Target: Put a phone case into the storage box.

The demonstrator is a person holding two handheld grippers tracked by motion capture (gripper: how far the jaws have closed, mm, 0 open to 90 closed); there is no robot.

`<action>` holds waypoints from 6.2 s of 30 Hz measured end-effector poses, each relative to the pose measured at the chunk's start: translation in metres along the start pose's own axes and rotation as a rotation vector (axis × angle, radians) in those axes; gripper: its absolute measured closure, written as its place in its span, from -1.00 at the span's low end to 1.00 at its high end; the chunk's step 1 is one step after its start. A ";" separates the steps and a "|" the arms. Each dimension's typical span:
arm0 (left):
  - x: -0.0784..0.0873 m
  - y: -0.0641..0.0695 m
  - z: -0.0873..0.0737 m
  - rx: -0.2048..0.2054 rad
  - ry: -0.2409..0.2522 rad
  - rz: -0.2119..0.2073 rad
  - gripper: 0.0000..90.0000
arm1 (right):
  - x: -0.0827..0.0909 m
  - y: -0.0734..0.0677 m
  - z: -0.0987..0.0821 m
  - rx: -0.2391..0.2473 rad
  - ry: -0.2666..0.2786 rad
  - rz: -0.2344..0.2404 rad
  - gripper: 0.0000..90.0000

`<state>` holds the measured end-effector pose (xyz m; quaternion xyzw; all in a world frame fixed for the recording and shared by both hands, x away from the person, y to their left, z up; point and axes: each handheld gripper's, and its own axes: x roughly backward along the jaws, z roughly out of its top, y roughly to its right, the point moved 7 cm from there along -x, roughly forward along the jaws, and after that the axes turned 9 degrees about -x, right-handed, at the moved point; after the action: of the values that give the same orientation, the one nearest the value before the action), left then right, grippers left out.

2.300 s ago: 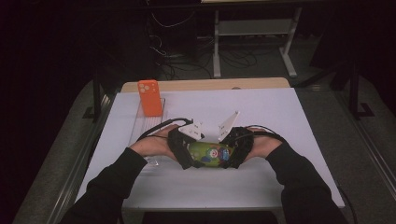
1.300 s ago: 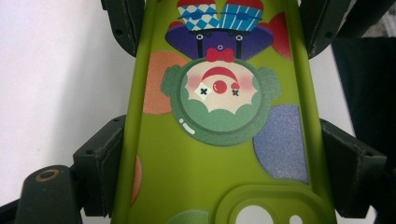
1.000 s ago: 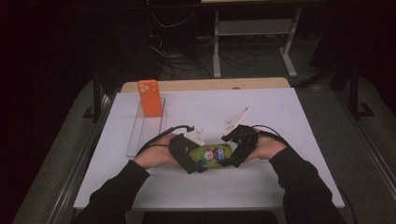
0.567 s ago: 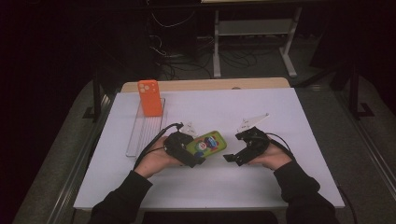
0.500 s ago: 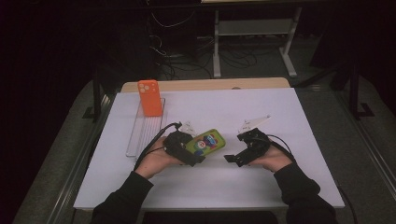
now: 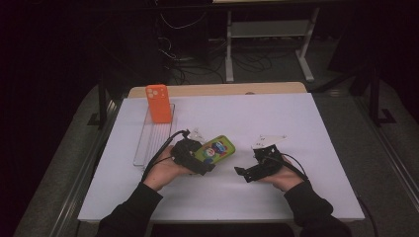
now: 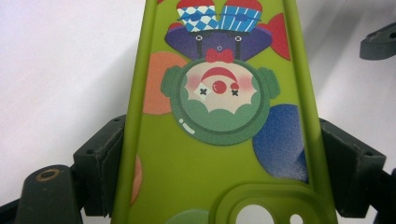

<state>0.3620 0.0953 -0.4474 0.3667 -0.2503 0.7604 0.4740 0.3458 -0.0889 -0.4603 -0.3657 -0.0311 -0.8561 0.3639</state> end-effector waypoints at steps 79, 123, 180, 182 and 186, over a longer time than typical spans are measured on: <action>-0.002 0.009 0.010 -0.069 -0.042 -0.018 -0.66 | -0.014 -0.038 0.014 1.205 0.199 -0.677 -0.71; 0.002 0.019 0.021 -0.061 0.048 -0.084 -0.91 | -0.023 -0.053 0.009 1.310 0.202 -0.721 0.68; 0.026 -0.013 0.016 0.002 0.173 0.024 -1.00 | -0.010 0.003 0.022 -0.047 0.198 -0.067 0.68; 0.026 -0.014 0.020 0.022 0.199 0.036 -1.00 | -0.011 0.004 0.022 -0.112 0.207 -0.034 0.68; 0.024 -0.015 0.028 0.057 0.239 0.036 -1.00 | -0.012 0.002 0.023 -0.149 0.217 0.001 0.68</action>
<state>0.3778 0.0943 -0.4109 0.2822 -0.1769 0.8139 0.4760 0.3669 -0.0758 -0.4520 -0.2969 0.0723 -0.8903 0.3376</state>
